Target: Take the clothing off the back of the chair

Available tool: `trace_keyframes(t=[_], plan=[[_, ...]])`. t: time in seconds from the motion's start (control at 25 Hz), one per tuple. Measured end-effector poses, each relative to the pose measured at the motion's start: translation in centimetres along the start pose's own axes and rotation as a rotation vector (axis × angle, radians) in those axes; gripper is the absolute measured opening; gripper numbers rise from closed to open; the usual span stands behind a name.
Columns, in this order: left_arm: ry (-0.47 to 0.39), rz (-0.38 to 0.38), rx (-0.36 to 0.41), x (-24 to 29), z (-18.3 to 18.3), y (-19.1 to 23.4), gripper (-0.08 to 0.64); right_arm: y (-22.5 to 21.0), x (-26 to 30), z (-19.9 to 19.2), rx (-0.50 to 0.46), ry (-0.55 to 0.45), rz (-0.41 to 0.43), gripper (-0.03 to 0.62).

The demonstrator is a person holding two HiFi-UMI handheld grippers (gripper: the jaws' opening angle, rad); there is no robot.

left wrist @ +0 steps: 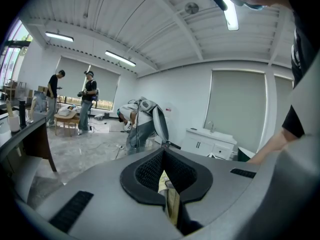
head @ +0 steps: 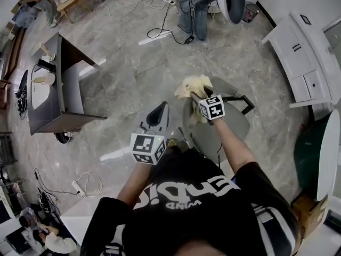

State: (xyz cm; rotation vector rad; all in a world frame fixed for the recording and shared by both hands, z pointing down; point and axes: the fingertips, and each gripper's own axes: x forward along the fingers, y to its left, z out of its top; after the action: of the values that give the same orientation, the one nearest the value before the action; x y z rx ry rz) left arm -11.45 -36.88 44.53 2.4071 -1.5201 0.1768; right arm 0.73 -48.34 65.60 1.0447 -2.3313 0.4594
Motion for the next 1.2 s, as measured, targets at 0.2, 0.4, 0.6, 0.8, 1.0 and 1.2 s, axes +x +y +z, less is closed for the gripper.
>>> trace_keyframes(t=[0.2, 0.4, 0.6, 0.8, 1.0, 1.2], plan=[[0.007, -0.006, -0.001, 0.2, -0.2, -0.5, 0.015, -0.3, -0.2, -0.2, 0.01, 0.005, -0.008, 0.168], [0.013, -0.001, -0.007, -0.1, -0.5, -0.4, 0.015, -0.3, -0.6, 0.1, 0.007, 0.003, -0.034, 0.144], [0.015, -0.003, -0.009, -0.6, -0.7, -0.4, 0.015, -0.4, -2.2, 1.9, 0.043, -0.033, -0.066, 0.138], [0.011, -0.01, -0.016, -0.9, -0.9, -0.6, 0.015, -0.5, -6.4, 7.3, 0.044, -0.143, -0.088, 0.138], [0.0, -0.028, -0.023, -1.1, -0.8, -0.9, 0.015, -0.1, -12.0, 13.7, 0.008, -0.262, -0.103, 0.139], [-0.011, -0.048, -0.028, -1.3, -0.8, -2.0, 0.015, 0.0, -16.4, 14.6, 0.031, -0.323, -0.12, 0.14]])
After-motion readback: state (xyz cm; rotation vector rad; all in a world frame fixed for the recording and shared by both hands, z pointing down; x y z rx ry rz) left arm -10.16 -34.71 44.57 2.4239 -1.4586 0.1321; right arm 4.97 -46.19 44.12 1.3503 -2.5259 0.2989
